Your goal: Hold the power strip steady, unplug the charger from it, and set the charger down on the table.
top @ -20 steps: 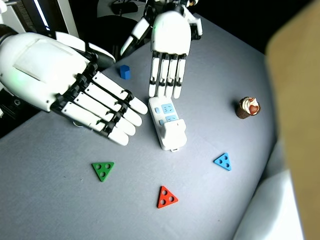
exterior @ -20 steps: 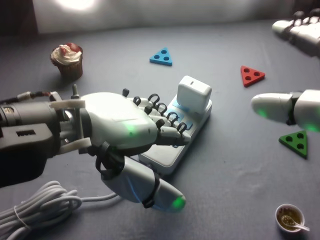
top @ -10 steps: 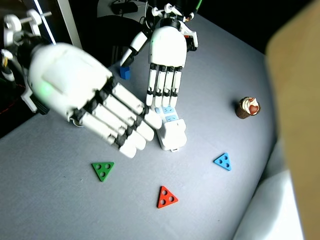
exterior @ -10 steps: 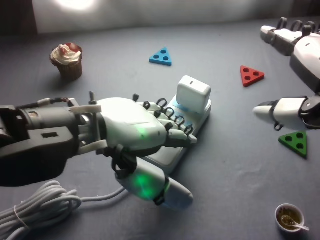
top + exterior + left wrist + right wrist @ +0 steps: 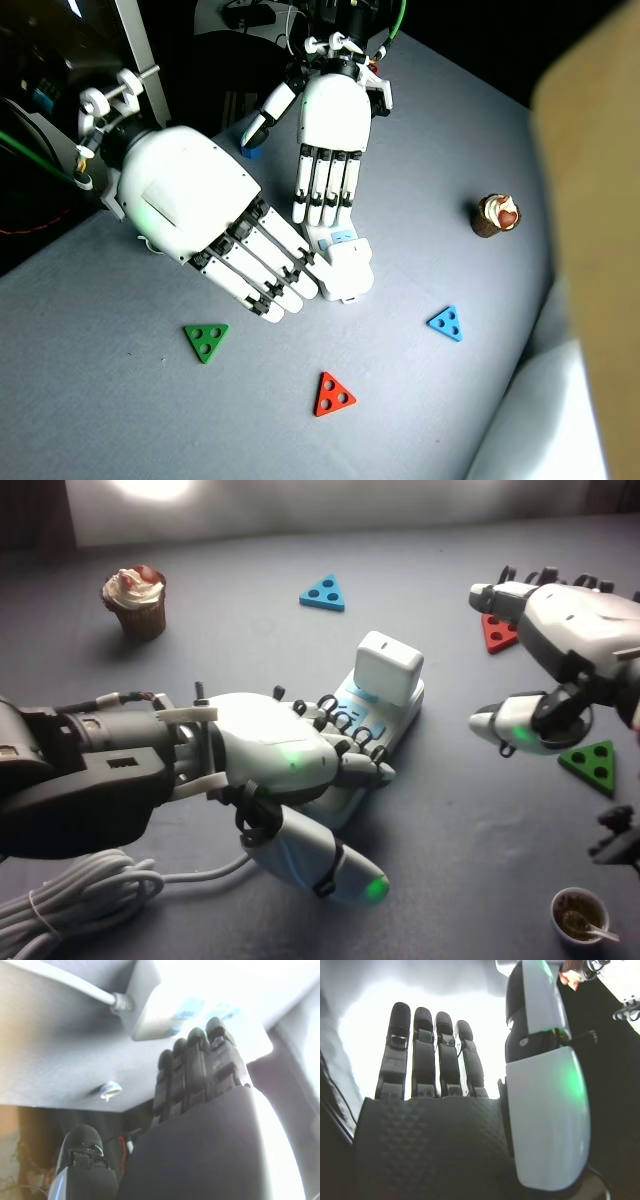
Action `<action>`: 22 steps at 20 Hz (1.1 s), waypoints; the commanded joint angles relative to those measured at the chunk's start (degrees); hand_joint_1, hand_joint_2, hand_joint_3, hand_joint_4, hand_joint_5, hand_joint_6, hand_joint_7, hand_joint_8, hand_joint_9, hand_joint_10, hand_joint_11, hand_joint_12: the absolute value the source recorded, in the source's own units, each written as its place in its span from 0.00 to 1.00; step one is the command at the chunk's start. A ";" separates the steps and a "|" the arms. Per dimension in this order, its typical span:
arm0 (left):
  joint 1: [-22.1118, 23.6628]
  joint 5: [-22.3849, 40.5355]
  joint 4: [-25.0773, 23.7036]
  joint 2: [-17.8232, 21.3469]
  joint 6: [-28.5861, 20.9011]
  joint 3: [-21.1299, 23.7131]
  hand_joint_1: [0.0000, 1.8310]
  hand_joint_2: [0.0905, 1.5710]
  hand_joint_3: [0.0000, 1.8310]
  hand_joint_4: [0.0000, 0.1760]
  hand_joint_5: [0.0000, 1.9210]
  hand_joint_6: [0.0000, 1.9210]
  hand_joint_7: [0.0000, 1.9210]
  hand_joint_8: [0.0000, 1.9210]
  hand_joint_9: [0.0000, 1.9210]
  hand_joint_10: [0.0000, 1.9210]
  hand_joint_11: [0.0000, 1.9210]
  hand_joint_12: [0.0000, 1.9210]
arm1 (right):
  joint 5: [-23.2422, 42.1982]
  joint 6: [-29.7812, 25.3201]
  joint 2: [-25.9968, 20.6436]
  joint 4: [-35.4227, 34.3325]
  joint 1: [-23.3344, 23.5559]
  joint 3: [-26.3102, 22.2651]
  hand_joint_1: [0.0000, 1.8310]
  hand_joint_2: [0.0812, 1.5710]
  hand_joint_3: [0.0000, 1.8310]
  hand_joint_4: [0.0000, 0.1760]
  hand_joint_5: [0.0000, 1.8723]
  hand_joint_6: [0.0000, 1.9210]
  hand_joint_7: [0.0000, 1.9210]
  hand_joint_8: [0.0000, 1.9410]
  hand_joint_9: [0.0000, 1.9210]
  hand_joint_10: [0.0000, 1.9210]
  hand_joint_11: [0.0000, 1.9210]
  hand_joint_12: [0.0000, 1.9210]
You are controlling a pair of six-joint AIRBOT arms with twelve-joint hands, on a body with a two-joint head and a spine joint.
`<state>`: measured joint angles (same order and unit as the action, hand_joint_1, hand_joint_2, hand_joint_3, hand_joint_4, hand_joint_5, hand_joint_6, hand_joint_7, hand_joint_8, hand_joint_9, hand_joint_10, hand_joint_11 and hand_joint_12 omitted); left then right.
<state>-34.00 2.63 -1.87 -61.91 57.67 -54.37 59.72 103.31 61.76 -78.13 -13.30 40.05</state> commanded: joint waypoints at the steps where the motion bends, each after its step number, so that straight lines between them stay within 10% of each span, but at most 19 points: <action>1: 0.02 5.77 0.30 -0.41 0.18 -0.31 0.00 0.65 0.00 0.00 0.08 0.00 0.08 0.00 0.07 0.00 0.02 0.08 | 2.62 -0.60 0.36 3.69 0.64 0.75 0.65 0.62 0.00 0.00 0.14 0.00 0.16 0.00 0.16 0.00 0.03 0.33; 22: -1.85 6.04 1.68 -1.93 0.14 -1.52 0.00 0.64 0.00 0.00 0.09 0.00 0.08 0.00 0.07 0.00 0.03 0.07 | 2.50 -7.09 16.26 -1.32 3.16 16.89 0.64 0.65 0.00 0.00 0.12 0.00 0.14 0.00 0.15 0.00 0.03 0.36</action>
<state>-35.83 5.67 -0.49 -63.42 57.84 -55.92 59.64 96.66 78.67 -83.96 -10.83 57.06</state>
